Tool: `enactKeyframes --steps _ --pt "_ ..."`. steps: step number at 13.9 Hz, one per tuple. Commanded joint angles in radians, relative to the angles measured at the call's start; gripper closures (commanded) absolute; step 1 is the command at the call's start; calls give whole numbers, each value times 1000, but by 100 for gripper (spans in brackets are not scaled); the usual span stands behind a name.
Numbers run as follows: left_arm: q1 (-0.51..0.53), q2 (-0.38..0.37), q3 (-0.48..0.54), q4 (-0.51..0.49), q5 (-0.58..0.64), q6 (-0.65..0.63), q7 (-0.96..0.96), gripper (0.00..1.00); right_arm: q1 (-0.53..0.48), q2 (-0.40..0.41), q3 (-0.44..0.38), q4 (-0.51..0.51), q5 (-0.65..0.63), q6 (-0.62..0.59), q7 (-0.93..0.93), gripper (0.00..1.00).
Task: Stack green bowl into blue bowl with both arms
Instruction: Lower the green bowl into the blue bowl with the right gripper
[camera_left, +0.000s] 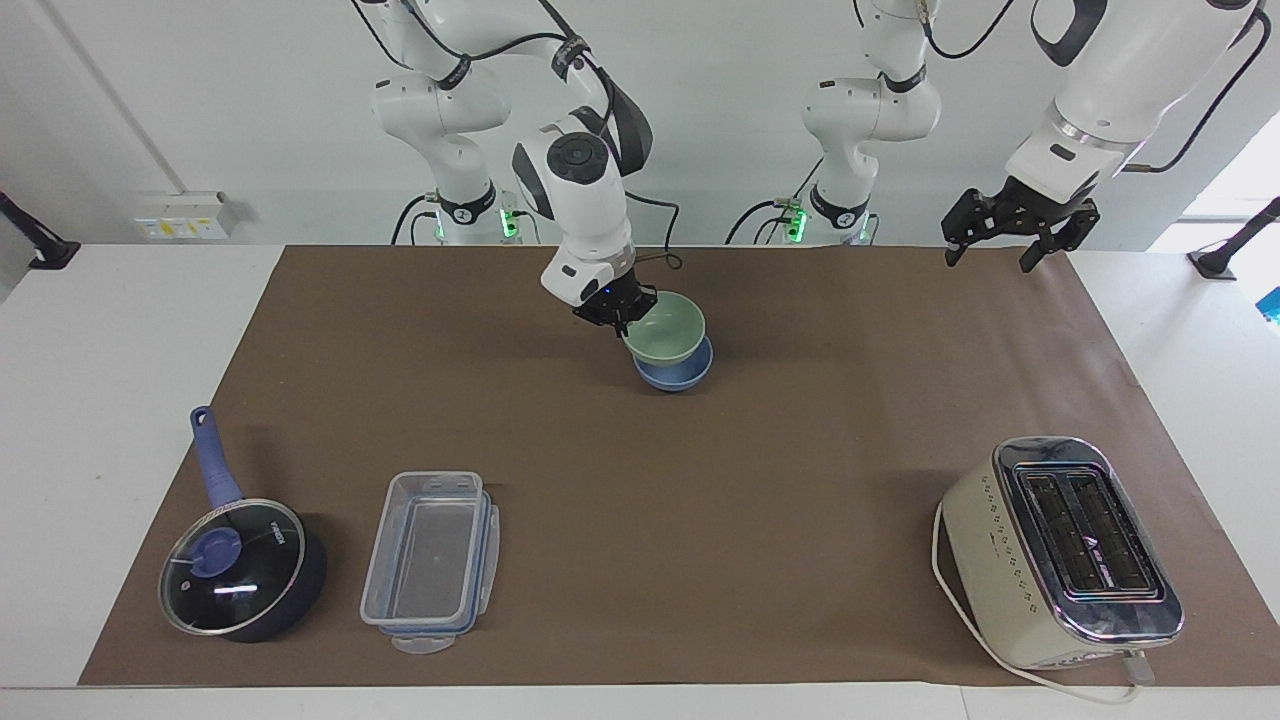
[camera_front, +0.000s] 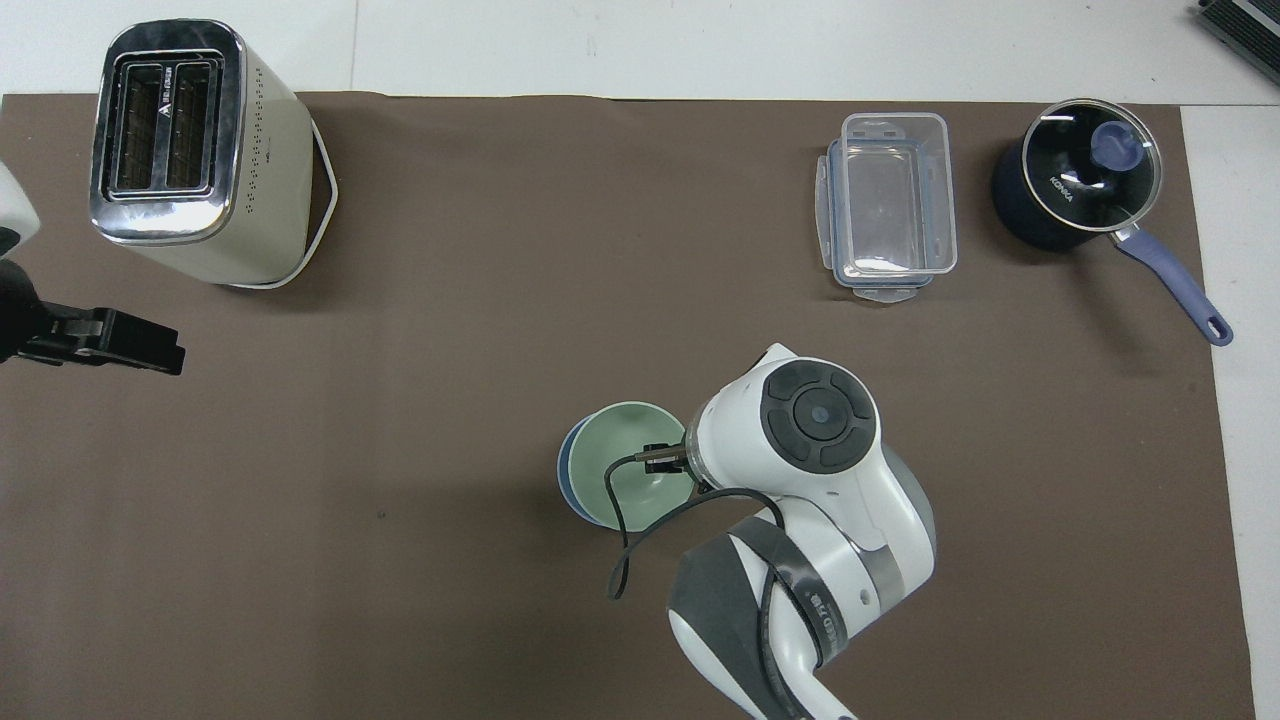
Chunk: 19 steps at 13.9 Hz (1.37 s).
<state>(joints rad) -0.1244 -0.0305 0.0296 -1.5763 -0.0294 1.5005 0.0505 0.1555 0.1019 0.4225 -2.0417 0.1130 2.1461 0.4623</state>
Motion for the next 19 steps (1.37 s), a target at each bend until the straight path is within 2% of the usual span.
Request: enactKeyframes --steps 1,8,19 --pt "11 -23 -8 -17 16 7 14 0 7 16 -1 0 22 44 18 100" --pt "11 -26 -7 -11 11 7 6 0 36 71 -2 -3 13 103 59 100" --pt "11 -26 -8 -13 8 10 5 0 35 93 -7 -26 -6 135 30 100"
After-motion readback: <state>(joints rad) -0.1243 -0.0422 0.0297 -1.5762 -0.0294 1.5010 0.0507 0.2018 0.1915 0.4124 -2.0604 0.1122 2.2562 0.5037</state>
